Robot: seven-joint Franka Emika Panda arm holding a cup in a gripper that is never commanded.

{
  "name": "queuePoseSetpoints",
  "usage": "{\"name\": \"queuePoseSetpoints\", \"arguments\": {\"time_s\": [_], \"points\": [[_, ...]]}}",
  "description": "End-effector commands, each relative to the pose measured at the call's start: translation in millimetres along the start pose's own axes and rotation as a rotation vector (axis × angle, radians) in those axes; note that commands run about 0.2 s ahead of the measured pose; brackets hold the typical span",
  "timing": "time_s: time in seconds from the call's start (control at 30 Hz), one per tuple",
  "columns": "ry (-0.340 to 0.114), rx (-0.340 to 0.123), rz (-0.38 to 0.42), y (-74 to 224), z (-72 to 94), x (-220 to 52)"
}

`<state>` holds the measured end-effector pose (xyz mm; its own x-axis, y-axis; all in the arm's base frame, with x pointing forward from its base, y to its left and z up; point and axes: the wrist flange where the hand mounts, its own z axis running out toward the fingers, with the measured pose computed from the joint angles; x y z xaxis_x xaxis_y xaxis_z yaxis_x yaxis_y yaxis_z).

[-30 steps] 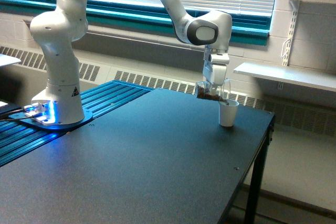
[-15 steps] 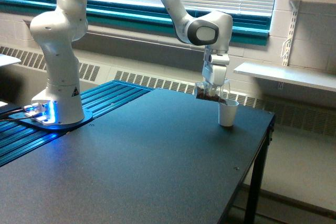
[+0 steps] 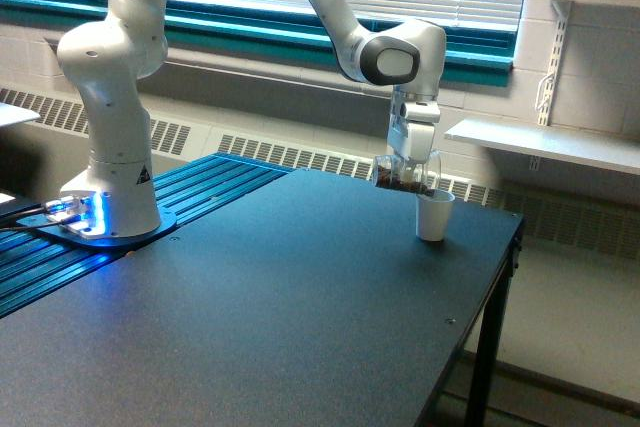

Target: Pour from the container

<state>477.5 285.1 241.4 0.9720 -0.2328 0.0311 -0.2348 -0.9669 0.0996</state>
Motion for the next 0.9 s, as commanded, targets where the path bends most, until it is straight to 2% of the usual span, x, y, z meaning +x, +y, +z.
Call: {"name": "queuePoseSetpoints", "arguments": {"time_s": [0.03,0.9], "points": [[0.001,-0.012,-0.017,0.1,-0.2,2.3],[0.005,-0.017,-0.026,-3.5,-5.7,6.9]]}}
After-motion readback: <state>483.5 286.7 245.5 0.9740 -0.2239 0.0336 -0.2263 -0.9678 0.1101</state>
